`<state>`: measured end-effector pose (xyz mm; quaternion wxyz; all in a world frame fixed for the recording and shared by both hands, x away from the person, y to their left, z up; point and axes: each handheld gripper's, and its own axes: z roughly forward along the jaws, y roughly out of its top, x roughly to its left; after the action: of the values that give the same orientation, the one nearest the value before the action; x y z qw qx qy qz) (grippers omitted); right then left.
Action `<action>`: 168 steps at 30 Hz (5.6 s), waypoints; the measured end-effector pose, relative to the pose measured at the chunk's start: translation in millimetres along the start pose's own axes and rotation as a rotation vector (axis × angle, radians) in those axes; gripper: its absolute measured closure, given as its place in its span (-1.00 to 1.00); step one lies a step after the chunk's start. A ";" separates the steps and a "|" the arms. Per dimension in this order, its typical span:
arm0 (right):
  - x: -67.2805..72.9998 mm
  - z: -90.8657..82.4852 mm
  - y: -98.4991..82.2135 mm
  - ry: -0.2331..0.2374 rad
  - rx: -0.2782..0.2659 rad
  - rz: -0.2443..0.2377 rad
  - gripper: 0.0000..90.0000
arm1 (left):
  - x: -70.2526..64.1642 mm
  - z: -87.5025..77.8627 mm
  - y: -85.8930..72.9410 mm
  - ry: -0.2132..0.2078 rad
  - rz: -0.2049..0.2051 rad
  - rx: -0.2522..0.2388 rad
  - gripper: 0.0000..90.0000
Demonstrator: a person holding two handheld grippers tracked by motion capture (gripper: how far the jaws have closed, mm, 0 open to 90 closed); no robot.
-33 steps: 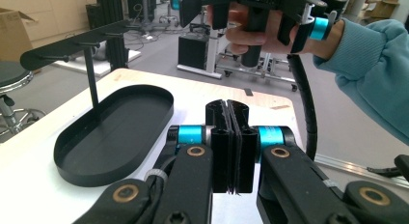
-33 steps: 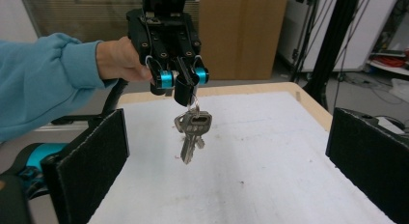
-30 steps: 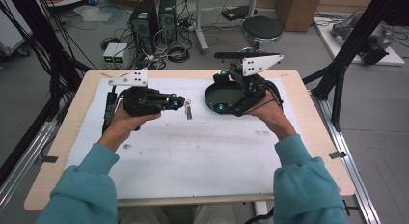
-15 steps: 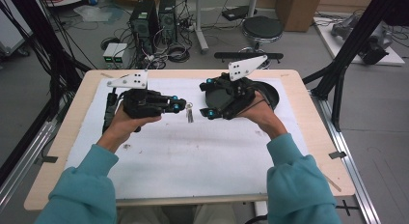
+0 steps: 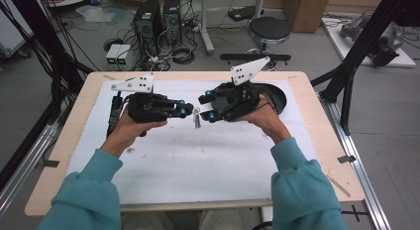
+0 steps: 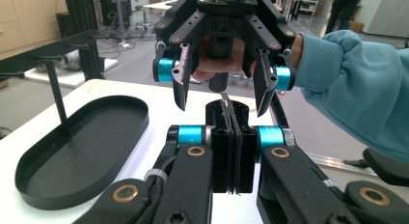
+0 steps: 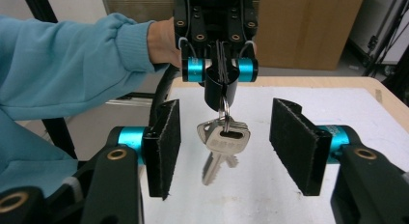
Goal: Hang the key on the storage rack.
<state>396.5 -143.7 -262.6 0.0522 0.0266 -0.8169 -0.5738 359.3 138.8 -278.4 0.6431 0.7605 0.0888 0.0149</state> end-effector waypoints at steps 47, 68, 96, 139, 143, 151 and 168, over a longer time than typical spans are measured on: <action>-2.6 0.8 -4.6 0.022 0.029 -0.027 0.97 | 0.7 7.0 -1.7 -0.008 0.030 0.025 0.96; -7.2 -28.4 -7.4 -0.147 0.018 0.013 0.98 | 4.4 -17.6 -22.6 0.276 0.084 0.041 -0.96; -49.6 -157.1 15.2 -0.522 0.087 0.172 0.97 | -37.2 -106.6 -152.9 0.597 0.011 -0.112 -0.96; -128.6 -125.9 -19.1 -0.612 0.307 0.277 0.97 | -43.2 -118.2 -204.0 0.717 -0.020 -0.174 -0.96; -130.5 -124.0 -20.8 -0.627 0.325 0.277 0.97 | -43.7 -118.7 -204.7 0.719 -0.016 -0.181 -0.96; -132.2 -121.4 -22.8 -0.644 0.347 0.283 0.97 | -43.7 -118.7 -205.5 0.714 -0.013 -0.188 -0.96; -136.5 -118.5 -33.4 -0.679 0.354 0.292 0.97 | -46.6 -120.6 -207.4 0.720 0.008 -0.217 -0.96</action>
<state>545.2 -251.6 -261.7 -0.1446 -0.2720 -0.8691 -0.3870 273.0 281.8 -456.8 0.6474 0.6343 0.3041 0.2933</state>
